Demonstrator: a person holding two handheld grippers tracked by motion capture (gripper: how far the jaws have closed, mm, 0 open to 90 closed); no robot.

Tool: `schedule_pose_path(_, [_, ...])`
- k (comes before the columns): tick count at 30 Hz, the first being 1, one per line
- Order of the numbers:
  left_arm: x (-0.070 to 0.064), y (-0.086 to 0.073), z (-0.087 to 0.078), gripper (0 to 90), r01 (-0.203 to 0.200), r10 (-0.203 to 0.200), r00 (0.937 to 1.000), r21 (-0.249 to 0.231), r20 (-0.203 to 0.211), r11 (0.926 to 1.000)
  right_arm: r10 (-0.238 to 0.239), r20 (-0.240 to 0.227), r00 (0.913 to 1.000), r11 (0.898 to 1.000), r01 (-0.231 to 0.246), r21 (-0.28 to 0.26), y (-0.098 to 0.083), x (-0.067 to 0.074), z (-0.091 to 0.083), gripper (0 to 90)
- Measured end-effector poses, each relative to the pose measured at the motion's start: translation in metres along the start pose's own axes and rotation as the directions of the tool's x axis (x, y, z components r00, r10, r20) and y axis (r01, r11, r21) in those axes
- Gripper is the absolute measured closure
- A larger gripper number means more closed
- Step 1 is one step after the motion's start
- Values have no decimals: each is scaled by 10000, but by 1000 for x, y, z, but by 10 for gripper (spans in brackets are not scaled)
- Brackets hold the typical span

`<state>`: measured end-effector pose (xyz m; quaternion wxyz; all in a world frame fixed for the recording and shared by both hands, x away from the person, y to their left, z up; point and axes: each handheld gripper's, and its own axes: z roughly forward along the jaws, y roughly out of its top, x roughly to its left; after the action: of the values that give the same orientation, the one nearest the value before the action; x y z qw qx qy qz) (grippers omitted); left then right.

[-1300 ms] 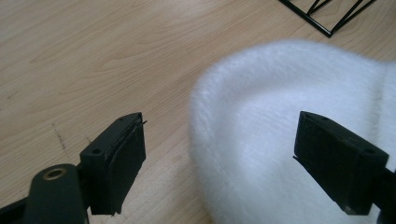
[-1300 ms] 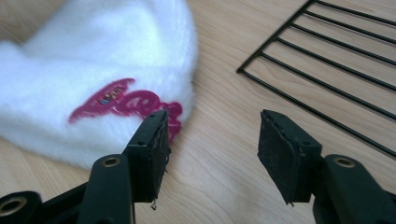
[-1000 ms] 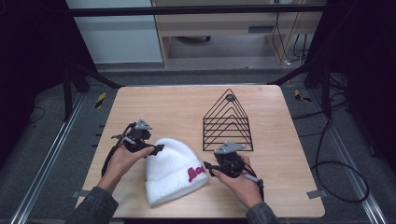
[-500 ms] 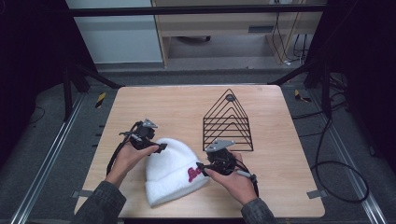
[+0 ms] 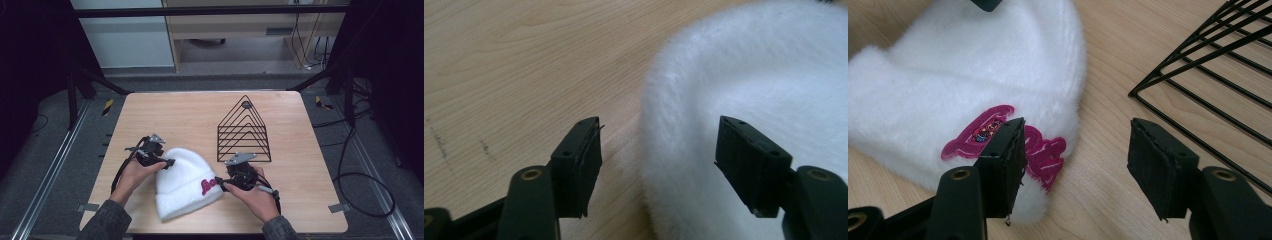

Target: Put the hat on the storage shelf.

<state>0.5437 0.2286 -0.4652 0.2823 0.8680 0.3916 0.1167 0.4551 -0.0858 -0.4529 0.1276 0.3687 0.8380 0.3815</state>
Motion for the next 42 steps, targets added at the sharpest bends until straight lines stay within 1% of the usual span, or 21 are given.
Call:
schedule_pose_path(3, [0, 1, 2, 410, 119, -121, 9999, 131, 115, 9998, 34, -2, 10000, 10000, -34, -7, 1, 0, 0, 391])
schedule_pose_path(5, [0, 1, 3, 484, 150, -152, 9995, 93, 275, 9998, 12, 12, 10000, 10000, -12, -42, 2, 0, 1, 382])
schedule_pose_path(6, [-1, 1, 2, 519, 44, -48, 9994, 103, 347, 9999, 27, 7, 10000, 10000, -27, -57, 2, 0, 1, 381])
schedule_pose_path(7, [-3, 2, 3, 578, -97, 91, 9993, 167, 372, 9998, 34, 1, 10000, 10000, -34, -86, 3, 0, 1, 380])
schedule_pose_path(8, [-4, 2, 3, 608, -176, 168, 9994, 229, 314, 9996, 32, -14, 10000, 9999, -32, -103, 3, 0, 0, 379])
schedule_pose_path(11, [-5, 4, 2, 729, -161, 158, 9997, 142, 193, 9998, 6, -15, 10000, 9999, -6, -127, 4, 1, -1, 376])
schedule_pose_path(13, [-6, 4, 1, 776, -213, 212, 9997, 72, 83, 9997, 6, 6, 10000, 9999, -6, -111, 4, 1, -2, 371])
schedule_pose_path(15, [-9, 5, -3, 788, -365, 364, 9993, -100, -56, 9993, 5, 55, 10000, 9999, -4, -119, 3, 1, -3, 366])
schedule_pose_path(17, [-13, 8, -10, 795, -392, 387, 9992, -399, -127, 9984, 16, 78, 10000, 9999, -15, -131, 1, 1, -4, 365])
schedule_pose_path(19, [-18, 11, -18, 799, -427, 414, 9990, -817, -175, 9957, 52, 101, 9999, 9999, -51, -93, -2, 1, -5, 363])
schedule_pose_path(23, [-27, 15, -31, 804, -860, 824, 9959, -1092, -371, 9903, 101, 112, 9999, 9999, -100, -58, -7, 0, -7, 358])
schedule_pose_path(26, [-35, 19, -45, 807, -1156, 1092, 9927, -1459, -513, 9825, 127, 154, 9998, 9999, -126, -94, -9, -1, -9, 352])
schedule_pose_path(29, [-42, 21, -59, 808, -1297, 1192, 9907, -1881, -662, 9736, 247, 276, 9993, 9996, -243, -135, -12, -3, -13, 339])
schedule_pose_path(32, [-48, 23, -78, 809, -1527, 1398, 9877, -2410, -696, 9584, 306, 402, 9987, 9994, -299, -180, -16, -4, -18, 322])
schedule_pose_path(33, [-51, 25, -85, 809, -1669, 1516, 9853, -2542, -787, 9526, 333, 390, 9987, 9993, -325, -193, -18, -5, -19, 323])
schedule_pose_path(34, [-51, 25, -89, 809, -1772, 1612, 9835, -2542, -826, 9508, 268, 490, 9984, 9995, -259, -176, -20, -5, -21, 321])
schedule_pose_path(35, [-54, 26, -95, 809, -1814, 1652, 9829, -2732, -815, 9447, 266, 536, 9982, 9995, -256, -187, -20, -5, -22, 319])
schedule_pose_path(36, [-55, 27, -102, 810, -2022, 1840, 9787, -2739, -907, 9403, 292, 612, 9977, 9992, -276, -274, -21, -5, -24, 317])
schedule_pose_path(37, [-56, 29, -107, 810, -2089, 1897, 9773, -2842, -939, 9357, 296, 633, 9976, 9991, -276, -322, -21, -5, -26, 313])
schedule_pose_path(40, [-60, 32, -117, 810, -2274, 2064, 9733, -3017, -1000, 9259, 213, 647, 9977, 9992, -190, -350, -22, -5, -28, 302])
schedule_pose_path(42, [-63, 35, -126, 810, -2488, 2255, 9680, -3056, -1099, 9191, 189, 665, 9976, 9993, -166, -347, -22, -4, -28, 302])
